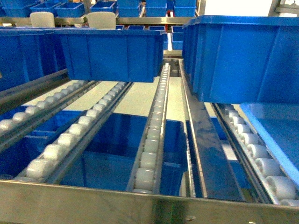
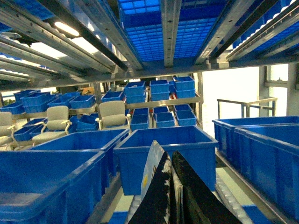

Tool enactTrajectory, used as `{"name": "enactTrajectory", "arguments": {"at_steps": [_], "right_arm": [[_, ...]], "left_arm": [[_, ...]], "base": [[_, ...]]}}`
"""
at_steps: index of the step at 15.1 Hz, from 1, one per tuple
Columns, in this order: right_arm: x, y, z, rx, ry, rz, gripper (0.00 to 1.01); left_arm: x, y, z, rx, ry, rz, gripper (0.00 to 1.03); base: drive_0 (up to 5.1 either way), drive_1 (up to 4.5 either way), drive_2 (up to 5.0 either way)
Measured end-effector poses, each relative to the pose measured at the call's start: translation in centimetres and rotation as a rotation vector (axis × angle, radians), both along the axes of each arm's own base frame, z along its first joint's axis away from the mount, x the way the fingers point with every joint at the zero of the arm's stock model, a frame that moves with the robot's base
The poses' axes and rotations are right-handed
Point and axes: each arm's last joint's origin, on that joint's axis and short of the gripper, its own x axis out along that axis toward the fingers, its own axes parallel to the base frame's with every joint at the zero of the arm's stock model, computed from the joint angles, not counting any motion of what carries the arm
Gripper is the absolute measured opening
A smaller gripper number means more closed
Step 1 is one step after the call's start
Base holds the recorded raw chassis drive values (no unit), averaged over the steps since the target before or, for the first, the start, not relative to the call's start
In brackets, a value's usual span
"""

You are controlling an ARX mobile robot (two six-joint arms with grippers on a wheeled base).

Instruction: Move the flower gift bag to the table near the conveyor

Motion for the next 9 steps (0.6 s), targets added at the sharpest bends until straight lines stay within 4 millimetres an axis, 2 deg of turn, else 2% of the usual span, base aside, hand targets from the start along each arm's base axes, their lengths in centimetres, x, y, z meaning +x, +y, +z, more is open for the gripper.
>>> {"name": "enactTrajectory", "arguments": {"at_steps": [9], "right_arm": [[0.00, 0.00, -0.08, -0.001, 0.005, 0.000, 0.02]], "left_arm": [[-0.02, -0.01, 0.02, -0.001, -0.001, -0.001, 0.02]], "base": [[-5.0, 2.46, 2.5]]}}
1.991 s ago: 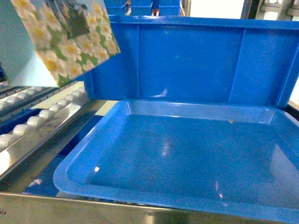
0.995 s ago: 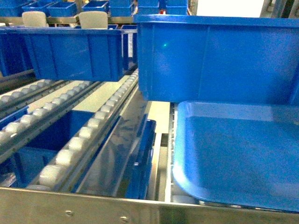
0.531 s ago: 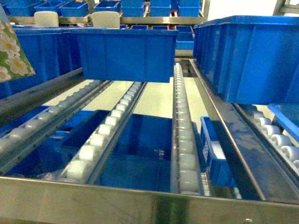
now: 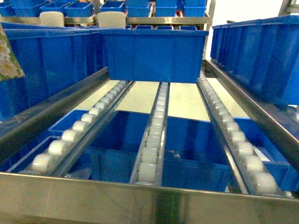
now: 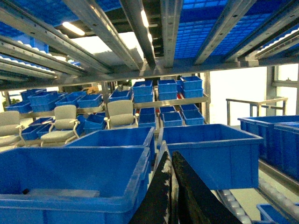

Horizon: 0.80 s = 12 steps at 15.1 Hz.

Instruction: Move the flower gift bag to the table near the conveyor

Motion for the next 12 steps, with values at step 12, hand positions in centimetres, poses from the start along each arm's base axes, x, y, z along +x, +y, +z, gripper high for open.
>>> {"name": "enactTrajectory", "arguments": {"at_steps": [12], "right_arm": [[-0.01, 0.00, 0.04, 0.001, -0.004, 0.000, 0.02]], "left_arm": [[0.02, 0.01, -0.01, 0.000, 0.001, 0.001, 0.02]], "base": [[-4.8, 1.72, 3.2]]}}
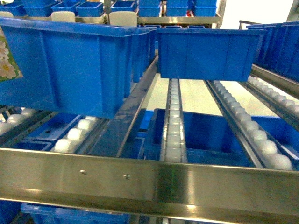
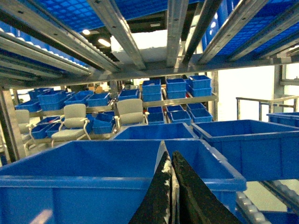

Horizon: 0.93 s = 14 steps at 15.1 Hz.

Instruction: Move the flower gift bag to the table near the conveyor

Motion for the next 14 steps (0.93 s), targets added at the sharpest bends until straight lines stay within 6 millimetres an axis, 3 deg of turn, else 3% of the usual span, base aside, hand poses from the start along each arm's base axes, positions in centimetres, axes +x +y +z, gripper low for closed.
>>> {"name": "enactTrajectory", "arguments": {"at_steps": [14], "right_arm": [[0.00, 0.00, -0.05, 0.000, 0.002, 0.000, 0.02]], "left_arm": [[0.00, 0.00, 0.00, 0.000, 0.000, 0.000, 0.02]], "base": [[-4.8, 1.07, 3.7]]}}
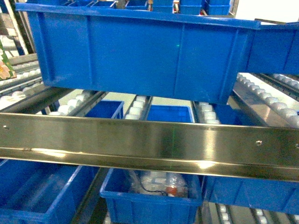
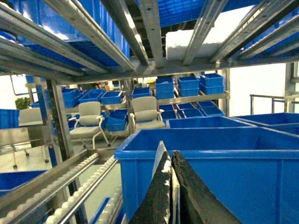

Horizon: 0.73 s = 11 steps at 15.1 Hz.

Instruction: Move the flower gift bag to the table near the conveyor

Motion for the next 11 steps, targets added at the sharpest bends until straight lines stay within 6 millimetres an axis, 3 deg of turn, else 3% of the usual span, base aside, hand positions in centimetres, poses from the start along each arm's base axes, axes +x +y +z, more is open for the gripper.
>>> {"name": "enactTrajectory", "arguments": {"at_steps": [11], "right_arm": [[0.00, 0.00, -0.03, 0.000, 0.001, 0.000, 0.02]], "left_arm": [[-0.04, 0.01, 0.04, -0.001, -0.003, 0.000, 0.02]], "base": [[-4.6, 0.96, 3.9]]}}
